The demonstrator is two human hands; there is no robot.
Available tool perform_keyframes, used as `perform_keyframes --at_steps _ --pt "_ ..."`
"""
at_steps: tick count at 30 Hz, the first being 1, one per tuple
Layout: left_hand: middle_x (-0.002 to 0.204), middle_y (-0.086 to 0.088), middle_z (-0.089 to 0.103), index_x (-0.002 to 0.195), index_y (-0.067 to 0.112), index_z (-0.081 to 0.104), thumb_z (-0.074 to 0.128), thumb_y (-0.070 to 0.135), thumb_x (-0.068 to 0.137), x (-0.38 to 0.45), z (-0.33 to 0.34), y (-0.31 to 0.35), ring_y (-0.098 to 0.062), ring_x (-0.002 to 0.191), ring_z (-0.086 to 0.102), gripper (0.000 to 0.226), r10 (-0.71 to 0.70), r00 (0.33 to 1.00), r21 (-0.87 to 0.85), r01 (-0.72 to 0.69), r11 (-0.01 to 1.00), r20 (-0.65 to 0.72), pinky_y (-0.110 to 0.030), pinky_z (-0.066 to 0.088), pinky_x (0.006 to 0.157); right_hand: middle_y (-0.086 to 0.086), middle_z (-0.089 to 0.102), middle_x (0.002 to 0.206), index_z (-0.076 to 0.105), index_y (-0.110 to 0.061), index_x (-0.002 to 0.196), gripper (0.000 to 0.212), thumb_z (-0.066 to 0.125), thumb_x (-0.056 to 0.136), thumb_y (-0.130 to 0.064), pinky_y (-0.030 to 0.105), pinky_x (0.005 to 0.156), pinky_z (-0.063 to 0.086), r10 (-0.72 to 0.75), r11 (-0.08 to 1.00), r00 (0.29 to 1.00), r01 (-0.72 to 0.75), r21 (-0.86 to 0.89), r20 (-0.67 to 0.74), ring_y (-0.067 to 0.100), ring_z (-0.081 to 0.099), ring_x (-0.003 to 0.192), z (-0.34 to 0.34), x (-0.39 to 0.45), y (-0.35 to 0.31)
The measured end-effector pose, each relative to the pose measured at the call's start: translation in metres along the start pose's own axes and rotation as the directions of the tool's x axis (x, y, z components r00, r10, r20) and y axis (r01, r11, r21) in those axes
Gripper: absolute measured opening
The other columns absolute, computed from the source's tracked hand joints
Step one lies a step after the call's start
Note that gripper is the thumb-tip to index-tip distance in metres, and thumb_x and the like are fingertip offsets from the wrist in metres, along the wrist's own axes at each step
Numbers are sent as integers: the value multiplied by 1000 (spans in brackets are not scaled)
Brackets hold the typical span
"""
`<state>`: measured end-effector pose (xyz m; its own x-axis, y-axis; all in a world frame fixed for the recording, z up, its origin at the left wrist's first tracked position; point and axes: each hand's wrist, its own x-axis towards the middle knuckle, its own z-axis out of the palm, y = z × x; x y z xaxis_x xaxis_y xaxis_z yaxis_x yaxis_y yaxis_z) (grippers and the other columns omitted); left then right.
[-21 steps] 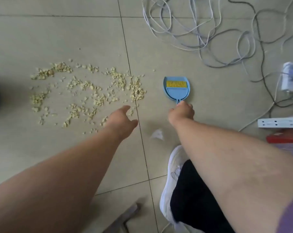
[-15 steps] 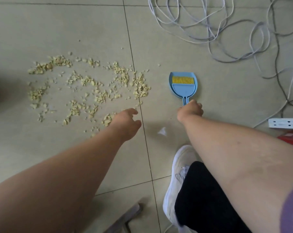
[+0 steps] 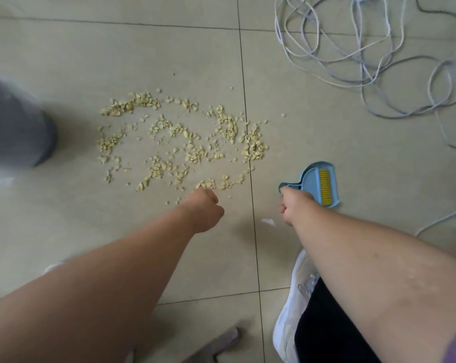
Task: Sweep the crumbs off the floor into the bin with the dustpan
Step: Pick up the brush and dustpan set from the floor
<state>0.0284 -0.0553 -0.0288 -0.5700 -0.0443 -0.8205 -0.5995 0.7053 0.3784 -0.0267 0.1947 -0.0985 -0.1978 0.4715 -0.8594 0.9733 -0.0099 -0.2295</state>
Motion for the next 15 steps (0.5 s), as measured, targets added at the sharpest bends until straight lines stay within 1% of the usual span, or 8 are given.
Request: perform_keyframes --at_steps 2,3,5,7,10,12,13,15 --pt "115 -10 69 122 16 72 63 21 94 -13 0 -7 -31 107 67 30 -3 1000 6 3 1000 1 -36 58 95 1 52 74 59 -19 96 5 61 94 -23 21 45 40 116 979 992 -123 161 56 14 46 55 4 -11 6" --pt "114 -10 70 123 15 72 63 21 94 -18 1 -10 -32 107 68 31 -9 1000 11 9 1000 6 -36 58 94 0 51 71 60 -18 97 8 61 96 -25 21 44 41 168 952 981 -186 243 93 12 48 54 5 -15 8" --pt "113 -11 71 120 13 74 62 22 94 -28 2 -17 -32 105 68 30 -23 1000 13 23 1000 11 -36 58 91 2 54 70 59 -14 103 21 64 96 -33 21 47 41 195 920 966 -240 311 170 12 51 53 6 -18 6" --pt "111 -10 70 120 15 74 63 24 94 -35 4 -24 -32 103 68 30 -44 999 7 44 999 25 -36 58 91 5 58 73 57 -11 103 27 64 98 -36 21 51 42 197 912 961 -253 324 195 12 55 55 4 -19 3" --pt "111 -6 67 126 18 70 62 27 94 -37 6 -29 -30 105 67 35 -53 997 -2 53 999 57 -36 57 94 5 63 79 56 -10 98 25 58 102 -35 19 55 41 207 905 959 -263 333 194 11 57 59 8 -20 -3" --pt "114 -6 67 130 20 68 62 30 94 -33 5 -28 -31 106 67 38 -48 997 -16 49 999 62 -36 57 94 3 64 78 56 -10 92 26 53 104 -33 18 55 39 209 909 960 -261 325 187 10 56 59 14 -15 -7" --pt "116 -7 68 131 20 67 62 30 94 -29 4 -27 -31 107 67 39 -46 997 -32 47 998 59 -37 57 95 2 64 76 56 -11 91 25 50 105 -31 18 53 39 206 915 963 -253 315 176 10 56 57 17 -11 -8" --pt "116 -8 69 131 21 68 62 30 93 -22 0 -23 -31 106 68 39 -33 998 -56 36 998 48 -38 57 94 -1 62 70 58 -15 94 20 43 105 -24 16 44 38 204 925 972 -231 303 119 8 55 47 24 -5 -10"
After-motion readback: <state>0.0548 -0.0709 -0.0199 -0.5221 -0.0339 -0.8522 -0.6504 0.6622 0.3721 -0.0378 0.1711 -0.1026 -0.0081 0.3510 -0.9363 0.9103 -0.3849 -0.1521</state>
